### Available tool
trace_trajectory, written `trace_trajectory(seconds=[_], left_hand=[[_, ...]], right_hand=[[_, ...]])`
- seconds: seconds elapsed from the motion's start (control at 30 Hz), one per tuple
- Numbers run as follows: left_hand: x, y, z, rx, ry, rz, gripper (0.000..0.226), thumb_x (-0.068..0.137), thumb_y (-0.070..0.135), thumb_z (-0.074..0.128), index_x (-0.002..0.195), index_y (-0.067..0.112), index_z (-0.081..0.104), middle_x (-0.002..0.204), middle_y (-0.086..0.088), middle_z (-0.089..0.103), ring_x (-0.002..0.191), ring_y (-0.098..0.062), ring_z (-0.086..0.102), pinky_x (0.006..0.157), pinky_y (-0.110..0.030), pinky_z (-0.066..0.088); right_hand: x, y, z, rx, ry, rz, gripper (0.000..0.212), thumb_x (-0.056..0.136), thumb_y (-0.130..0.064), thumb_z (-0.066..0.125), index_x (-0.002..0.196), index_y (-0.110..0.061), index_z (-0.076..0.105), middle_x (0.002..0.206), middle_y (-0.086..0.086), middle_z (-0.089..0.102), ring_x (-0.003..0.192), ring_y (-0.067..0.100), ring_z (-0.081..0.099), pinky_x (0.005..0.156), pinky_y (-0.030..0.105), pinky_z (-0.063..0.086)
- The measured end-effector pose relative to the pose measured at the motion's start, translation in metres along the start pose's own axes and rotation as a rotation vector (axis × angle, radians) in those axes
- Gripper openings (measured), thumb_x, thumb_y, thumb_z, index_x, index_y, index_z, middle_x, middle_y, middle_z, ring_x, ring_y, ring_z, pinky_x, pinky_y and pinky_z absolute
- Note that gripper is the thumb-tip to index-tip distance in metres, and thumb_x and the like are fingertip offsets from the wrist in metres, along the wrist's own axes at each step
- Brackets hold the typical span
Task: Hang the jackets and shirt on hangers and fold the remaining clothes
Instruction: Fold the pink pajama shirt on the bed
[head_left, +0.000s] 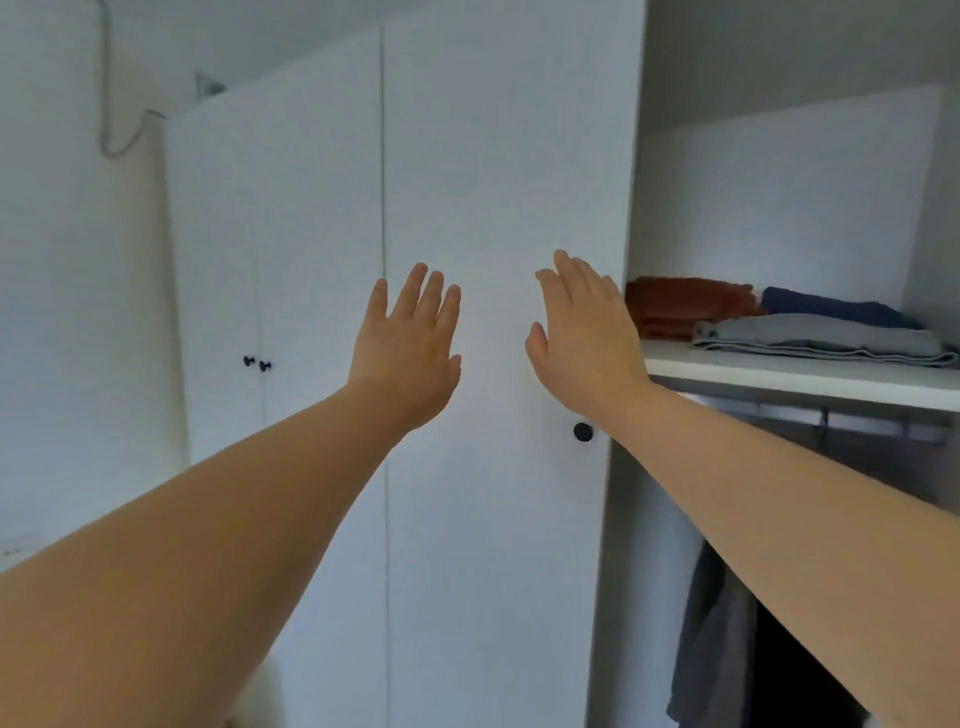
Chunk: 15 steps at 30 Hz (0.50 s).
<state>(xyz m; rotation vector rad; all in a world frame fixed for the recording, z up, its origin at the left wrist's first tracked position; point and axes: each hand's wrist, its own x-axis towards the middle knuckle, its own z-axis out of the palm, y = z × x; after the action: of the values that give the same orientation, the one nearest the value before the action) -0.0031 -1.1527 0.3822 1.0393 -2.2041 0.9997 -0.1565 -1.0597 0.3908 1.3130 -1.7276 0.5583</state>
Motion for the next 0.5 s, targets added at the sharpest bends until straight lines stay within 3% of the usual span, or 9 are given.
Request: trace_trajectory(seconds=[0.23,0.5], left_hand=[[-0.151,-0.086,0.036,0.044,-0.27,-0.218,0.069,0.1,0.045,0.021,0.15,0.013,-0.014,0.16,-0.008,-0.011,0.146,-0.026,-0.015,0.117,-0.049,-0.001],[-0.369,-0.146,0.026,0.083,-0.61,-0.68,0.069,0.101,0.042,0.027,0.151,0.014,-0.012,0.16,-0.008,-0.01,0.147,-0.027,-0.013,0.117,-0.05,0.002]], right_hand=[[-0.052,-0.156,0.03,0.307,-0.157,-0.19,0.052,0.095,-0.023,0.045,0.142,-0.003,0.034,0.155,0.017,0.024,0.143,0.03,0.021,0.117,0.045,0.02],[-0.146,-0.344,0.027,0.608,-0.358,-0.499,0.051,0.096,-0.025,0.041,0.141,-0.003,0.033,0.155,0.017,0.021,0.142,0.03,0.02,0.115,0.044,0.02]])
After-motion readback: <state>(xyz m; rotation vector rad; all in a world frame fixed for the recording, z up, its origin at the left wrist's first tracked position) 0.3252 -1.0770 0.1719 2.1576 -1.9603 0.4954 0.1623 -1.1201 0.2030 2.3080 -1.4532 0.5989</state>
